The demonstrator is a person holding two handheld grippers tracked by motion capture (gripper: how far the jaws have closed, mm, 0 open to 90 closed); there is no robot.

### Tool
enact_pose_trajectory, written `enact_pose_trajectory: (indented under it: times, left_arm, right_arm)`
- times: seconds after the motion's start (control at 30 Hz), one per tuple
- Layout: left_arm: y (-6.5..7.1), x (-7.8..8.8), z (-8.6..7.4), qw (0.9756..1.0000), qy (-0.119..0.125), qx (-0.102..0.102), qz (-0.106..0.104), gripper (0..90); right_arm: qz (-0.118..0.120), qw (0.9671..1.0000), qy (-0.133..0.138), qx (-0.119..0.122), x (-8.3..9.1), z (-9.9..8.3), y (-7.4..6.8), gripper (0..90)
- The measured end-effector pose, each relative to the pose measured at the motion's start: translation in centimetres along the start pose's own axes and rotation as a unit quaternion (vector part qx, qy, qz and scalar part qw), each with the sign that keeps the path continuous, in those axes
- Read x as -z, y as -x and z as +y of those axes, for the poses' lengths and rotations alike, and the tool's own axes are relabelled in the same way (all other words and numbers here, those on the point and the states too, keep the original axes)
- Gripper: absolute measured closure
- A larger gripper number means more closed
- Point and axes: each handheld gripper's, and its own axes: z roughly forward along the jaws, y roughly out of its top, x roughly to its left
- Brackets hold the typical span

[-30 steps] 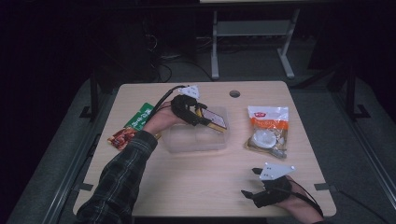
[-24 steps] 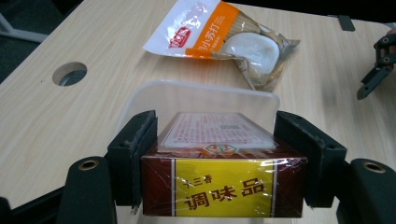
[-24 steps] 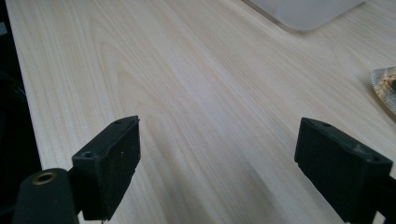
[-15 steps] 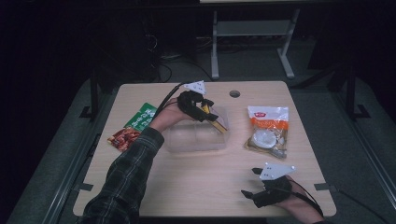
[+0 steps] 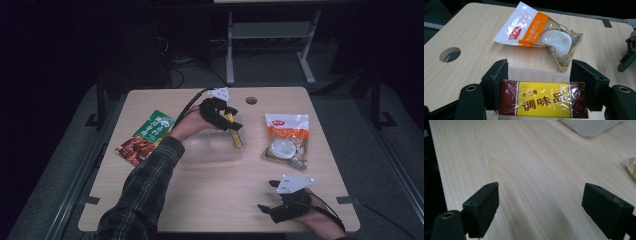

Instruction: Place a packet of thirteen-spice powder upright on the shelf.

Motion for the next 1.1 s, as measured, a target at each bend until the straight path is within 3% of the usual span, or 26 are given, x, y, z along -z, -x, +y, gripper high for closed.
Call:
enact_pose_trajectory:
  times: [0.37,0.53,0.6,0.8,0.93,1.1]
  left_arm:
    - [0.3,-2.5,-0.2,0.9997,-0.019,0.005,-0.016,31.1]
    - [0.4,-3.0,-0.2,0.9998,-0.011,0.007,-0.015,30.9]
    - [0.5,-2.9,-0.1,0.9999,-0.007,0.010,-0.010,26.6]
    - [0.7,-1.4,0.6,0.9999,-0.003,0.010,0.007,17.6]
    - [1.0,0.3,0.8,0.9997,0.014,0.019,0.006,16.5]
    - [1.6,2.2,0.7,0.9996,0.008,0.022,0.015,14.2]
  right_arm:
    - [0.001,1.0000,-0.002,-0.002,0.0,0.0,0.0,14.0]
    - [0.002,1.0000,-0.002,0.000,0.0,0.0,-0.1,14.0]
    - [0.001,1.0000,-0.003,0.000,0.0,0.0,-0.1,14.0]
    - [-0.001,1.0000,-0.003,0.004,0.0,-0.1,0.0,14.0]
    - [-0.001,1.0000,-0.003,0.003,-0.1,0.0,-0.1,14.0]
    - [-0.002,1.0000,-0.007,0.002,-0.2,0.0,-0.1,14.0]
